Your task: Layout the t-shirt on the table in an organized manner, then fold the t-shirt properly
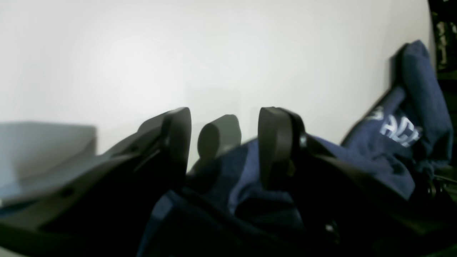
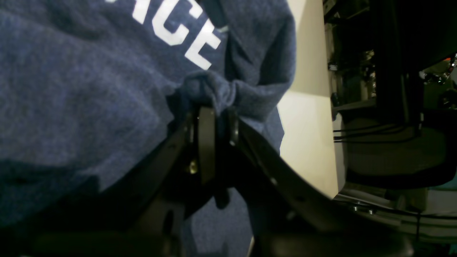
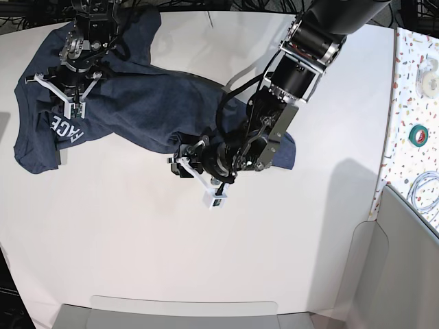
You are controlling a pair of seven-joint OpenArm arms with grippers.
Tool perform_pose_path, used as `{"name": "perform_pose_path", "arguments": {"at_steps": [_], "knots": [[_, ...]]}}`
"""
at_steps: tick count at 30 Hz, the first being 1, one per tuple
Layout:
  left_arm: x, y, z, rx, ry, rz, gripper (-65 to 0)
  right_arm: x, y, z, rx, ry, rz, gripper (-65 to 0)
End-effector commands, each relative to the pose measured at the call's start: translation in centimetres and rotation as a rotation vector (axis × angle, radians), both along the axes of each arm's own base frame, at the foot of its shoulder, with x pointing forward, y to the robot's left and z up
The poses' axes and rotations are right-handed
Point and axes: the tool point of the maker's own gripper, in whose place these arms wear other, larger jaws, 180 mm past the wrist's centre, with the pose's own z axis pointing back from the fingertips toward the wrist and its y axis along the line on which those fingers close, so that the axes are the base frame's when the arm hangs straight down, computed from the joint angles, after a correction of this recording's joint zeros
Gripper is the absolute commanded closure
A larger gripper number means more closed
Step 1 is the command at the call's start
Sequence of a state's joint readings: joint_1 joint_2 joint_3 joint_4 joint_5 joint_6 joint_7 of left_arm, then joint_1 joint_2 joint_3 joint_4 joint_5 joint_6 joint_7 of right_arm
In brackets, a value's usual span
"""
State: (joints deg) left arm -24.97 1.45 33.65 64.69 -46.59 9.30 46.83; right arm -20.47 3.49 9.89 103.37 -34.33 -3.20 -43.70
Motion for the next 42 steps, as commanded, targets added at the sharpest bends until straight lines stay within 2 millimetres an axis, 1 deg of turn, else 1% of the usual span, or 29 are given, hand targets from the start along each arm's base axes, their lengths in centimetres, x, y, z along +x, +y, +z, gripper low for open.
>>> {"name": "perform_pose_path", "arguments": {"at_steps": [1, 5, 6, 8, 12, 14, 18, 21, 25, 28, 34, 36, 38, 42], "knots": [[0.4, 0.1, 0.3, 0.012, -0.008, -0.004, -29.9, 0.5, -0.4, 1.1, -0.028, -0.035, 0.006, 0.0], [0.3, 2.4, -0.7, 0.058, 0.005, 0.004, -29.9, 0.5, -0.4, 1.2, -0.030, -0.035, 0.007, 0.0], [0.1, 2.7, -1.1, 0.076, 0.006, -0.006, -29.9, 0.6, -0.4, 1.2, -0.030, -0.037, 0.007, 0.0], [-0.9, 3.8, -2.5, 0.144, 0.014, -0.049, -29.9, 0.6, -0.5, 1.2, -0.032, -0.037, 0.008, 0.0], [-3.3, 3.7, -4.6, 0.228, 0.021, -0.147, -29.9, 0.8, -0.5, 1.4, -0.033, -0.043, 0.008, 0.0], [-5.0, 3.8, -5.7, 0.244, 0.043, -0.175, -29.9, 0.8, -0.5, 1.4, -0.034, -0.042, 0.010, 0.0], [-7.2, 2.6, -5.8, 0.222, 0.045, -0.216, -29.9, 0.8, -0.5, 1.4, -0.036, -0.041, 0.010, 0.0], [-8.7, 3.0, -6.1, 0.225, 0.074, -0.241, -29.9, 0.8, -0.5, 1.4, -0.036, -0.041, 0.010, 0.0], [-10.3, 2.2, -5.1, 0.203, 0.080, -0.288, -29.9, 0.8, -0.5, 1.4, -0.036, -0.041, 0.010, 0.0], [-10.8, 1.9, -4.6, 0.197, 0.088, -0.309, -29.9, 0.8, -0.5, 1.4, -0.036, -0.041, 0.010, 0.0], [-11.3, 1.8, -4.9, 0.195, 0.097, -0.319, -29.4, 0.8, -0.5, 1.4, -0.036, -0.041, 0.010, 0.0], [-11.3, 1.8, -4.9, 0.195, 0.096, -0.318, -26.5, 0.8, -0.5, 1.4, -0.036, -0.041, 0.010, 0.0], [-11.3, 1.9, -4.9, 0.195, 0.096, -0.317, -20.5, 0.8, -0.5, 1.4, -0.036, -0.041, 0.010, 0.0], [-11.4, 1.9, -5.1, 0.197, 0.100, -0.318, -2.0, 0.8, -0.5, 1.4, -0.036, -0.040, 0.010, 0.0]]}}
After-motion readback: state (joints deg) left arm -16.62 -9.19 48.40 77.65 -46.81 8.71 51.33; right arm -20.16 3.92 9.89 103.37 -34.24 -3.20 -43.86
